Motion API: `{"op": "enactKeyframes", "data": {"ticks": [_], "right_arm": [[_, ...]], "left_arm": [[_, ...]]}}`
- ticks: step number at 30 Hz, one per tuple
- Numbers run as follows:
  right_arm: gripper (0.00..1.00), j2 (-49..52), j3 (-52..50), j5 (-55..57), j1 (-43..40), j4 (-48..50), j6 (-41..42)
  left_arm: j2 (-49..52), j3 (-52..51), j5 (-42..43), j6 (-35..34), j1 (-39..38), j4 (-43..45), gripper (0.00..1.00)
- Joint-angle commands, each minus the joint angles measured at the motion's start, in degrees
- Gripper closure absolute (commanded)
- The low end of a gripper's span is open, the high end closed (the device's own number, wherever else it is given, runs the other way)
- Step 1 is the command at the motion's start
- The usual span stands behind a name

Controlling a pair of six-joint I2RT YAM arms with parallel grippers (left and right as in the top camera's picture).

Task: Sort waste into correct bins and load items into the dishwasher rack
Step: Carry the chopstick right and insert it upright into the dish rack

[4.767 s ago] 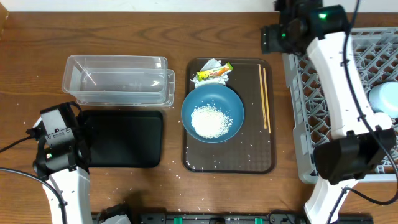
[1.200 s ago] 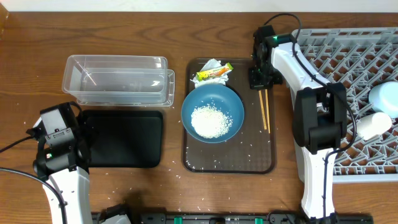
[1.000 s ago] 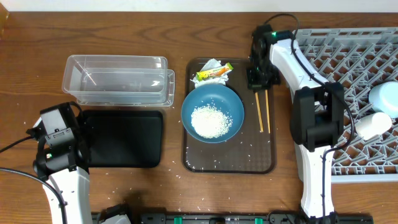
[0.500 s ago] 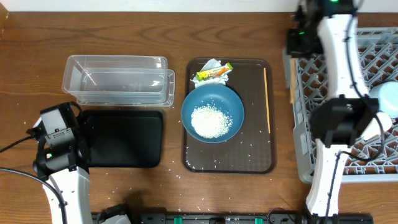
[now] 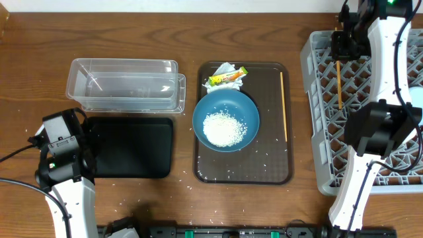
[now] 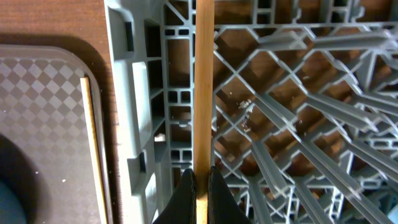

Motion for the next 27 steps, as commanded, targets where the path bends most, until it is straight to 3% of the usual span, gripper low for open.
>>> {"op": "enactKeyframes", "data": {"ticks": [1,10,13,18,24,27], "right_arm": [[0.99,-0.22,-2.93,-2.78,0.04,1.42,-1.53],[0.97,-0.22,-9.2,-7.21,0.35,5.05,-1.49],[0.9,-0.22,-9.49,-7.37,0.9,4.98,-1.29],[0.64,-0.22,-9.49,-7.32,2.23,4.52,-0.33],[0.64,-0.24,-9.16,-7.37,3.06,3.04,2.36],[0.71,-0.24,-8.52,-7.34,4.44,0.76,3.15]], "left_arm": [[-0.28,0.92,-0.52,-0.5,0.35,-0.17,0.11],[-0.28,0.92,-0.52,-0.5,0.35,-0.17,0.11],[-0.28,0.92,-0.55,-0.5,0.35,-0.17,0.11],[-0.28,0.92,-0.55,-0.5,0.35,-0.17,0.11],[-0.28,0.92,-0.52,-0.5,0.35,-0.15,0.11],[-0.28,0.92,-0.55,-0.5,0.35,-0.15,0.1]]}}
